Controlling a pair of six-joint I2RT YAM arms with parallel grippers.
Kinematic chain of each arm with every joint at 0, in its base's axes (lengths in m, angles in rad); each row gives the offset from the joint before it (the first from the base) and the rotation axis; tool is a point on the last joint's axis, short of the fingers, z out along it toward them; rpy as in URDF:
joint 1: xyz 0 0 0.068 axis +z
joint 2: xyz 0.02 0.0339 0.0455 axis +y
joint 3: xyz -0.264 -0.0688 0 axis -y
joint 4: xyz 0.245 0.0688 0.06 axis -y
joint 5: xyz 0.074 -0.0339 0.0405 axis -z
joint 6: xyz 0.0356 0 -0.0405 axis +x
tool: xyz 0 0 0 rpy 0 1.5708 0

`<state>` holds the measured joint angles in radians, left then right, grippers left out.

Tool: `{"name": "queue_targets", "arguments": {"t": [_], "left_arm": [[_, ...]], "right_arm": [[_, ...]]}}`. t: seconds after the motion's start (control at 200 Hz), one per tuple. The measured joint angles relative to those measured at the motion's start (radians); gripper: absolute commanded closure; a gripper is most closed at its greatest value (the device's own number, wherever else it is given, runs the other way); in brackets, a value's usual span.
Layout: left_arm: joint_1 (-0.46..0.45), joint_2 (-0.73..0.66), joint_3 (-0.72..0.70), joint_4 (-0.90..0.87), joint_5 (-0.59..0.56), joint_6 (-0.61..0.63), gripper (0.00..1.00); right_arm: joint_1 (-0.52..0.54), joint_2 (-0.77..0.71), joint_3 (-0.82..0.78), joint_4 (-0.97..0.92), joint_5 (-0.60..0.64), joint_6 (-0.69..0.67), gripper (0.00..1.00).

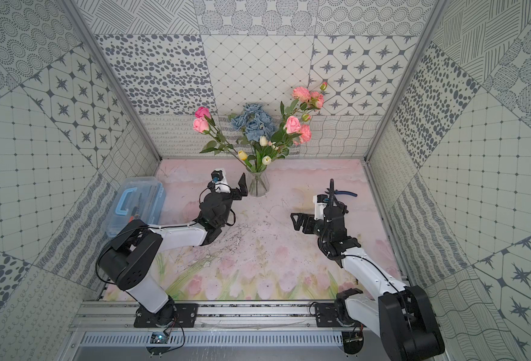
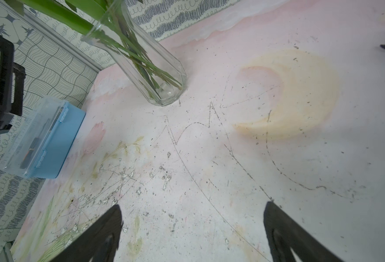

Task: Pick out pink flowers from the vase
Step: Pick up the flower from the vase.

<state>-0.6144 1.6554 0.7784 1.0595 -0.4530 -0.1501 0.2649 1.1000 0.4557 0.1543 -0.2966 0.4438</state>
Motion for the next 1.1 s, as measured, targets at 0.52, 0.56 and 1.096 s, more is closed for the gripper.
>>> {"name": "queue_targets", "arguments": {"t": [0.52,0.56,1.096], "left_arm": [[0.151,0.067,0.23,-0.148,0.154,-0.132,0.2],[0.154,0.08,0.25,-0.155,0.165,-0.139,0.2],[0.164,0.181,0.399,-0.234,0.245,-0.235,0.73]], "right_arm": [[0.003,0.004,0.0,0.037,-0.021,0.017,0.02],[0.003,0.004,0.0,0.037,-0.02,0.016,0.02],[0.003,0.008,0.0,0.037,-0.018,0.016,0.02]]}}
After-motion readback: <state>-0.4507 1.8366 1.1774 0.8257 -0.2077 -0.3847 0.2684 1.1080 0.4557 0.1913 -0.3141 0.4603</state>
